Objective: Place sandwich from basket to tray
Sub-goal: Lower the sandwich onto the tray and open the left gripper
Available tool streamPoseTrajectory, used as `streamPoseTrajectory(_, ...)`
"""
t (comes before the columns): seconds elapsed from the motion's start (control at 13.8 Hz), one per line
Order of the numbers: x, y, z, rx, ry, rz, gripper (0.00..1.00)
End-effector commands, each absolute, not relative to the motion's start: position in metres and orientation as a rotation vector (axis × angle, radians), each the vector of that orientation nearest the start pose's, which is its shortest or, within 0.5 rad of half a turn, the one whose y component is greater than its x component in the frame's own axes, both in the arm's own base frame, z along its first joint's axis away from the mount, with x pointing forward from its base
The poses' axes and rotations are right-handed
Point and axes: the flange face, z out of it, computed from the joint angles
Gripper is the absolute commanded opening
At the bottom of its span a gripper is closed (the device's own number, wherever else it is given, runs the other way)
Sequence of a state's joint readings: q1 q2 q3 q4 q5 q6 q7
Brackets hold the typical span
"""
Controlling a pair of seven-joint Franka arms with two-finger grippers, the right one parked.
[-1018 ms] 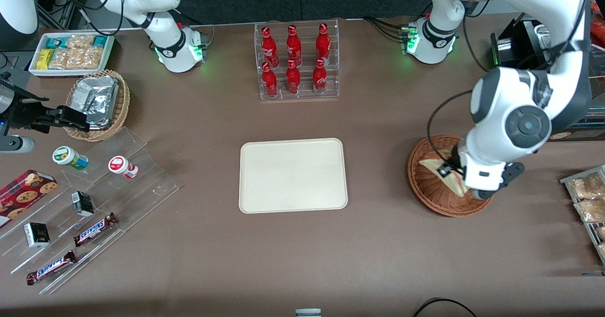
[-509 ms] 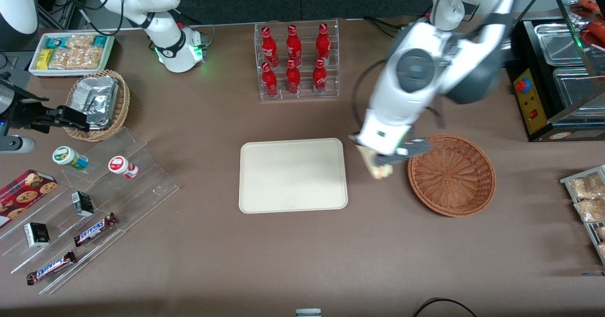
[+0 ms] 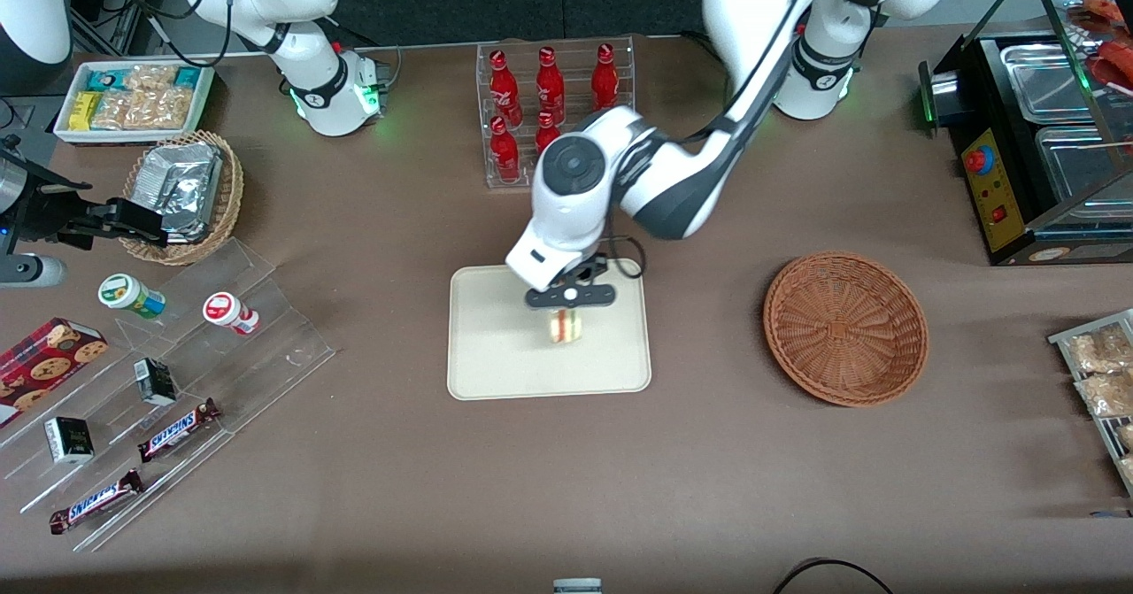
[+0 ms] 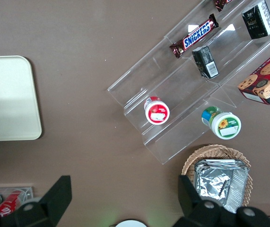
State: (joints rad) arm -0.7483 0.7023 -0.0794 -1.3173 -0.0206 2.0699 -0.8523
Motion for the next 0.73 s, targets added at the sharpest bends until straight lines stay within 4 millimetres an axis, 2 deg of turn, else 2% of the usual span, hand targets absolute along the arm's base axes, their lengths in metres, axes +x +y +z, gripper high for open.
streamPoseTrajectory(0.0,0.517,-0.548,0.294,-3.206,-0.067,0.018,0.02)
streamPoseTrajectory(0.15,0.52,-0.549,0.269,-3.191,-0.038,-0.029,0.01)
streamPoseTrajectory(0.29,0.524,-0.548,0.259,-3.191,-0.028,-0.039,0.01)
streamPoseTrajectory(0.51,0.53,-0.548,0.252,-3.191,0.07,-0.043,0.01)
streamPoseTrajectory(0.65,0.529,-0.549,0.248,-3.188,0.073,-0.037,0.04)
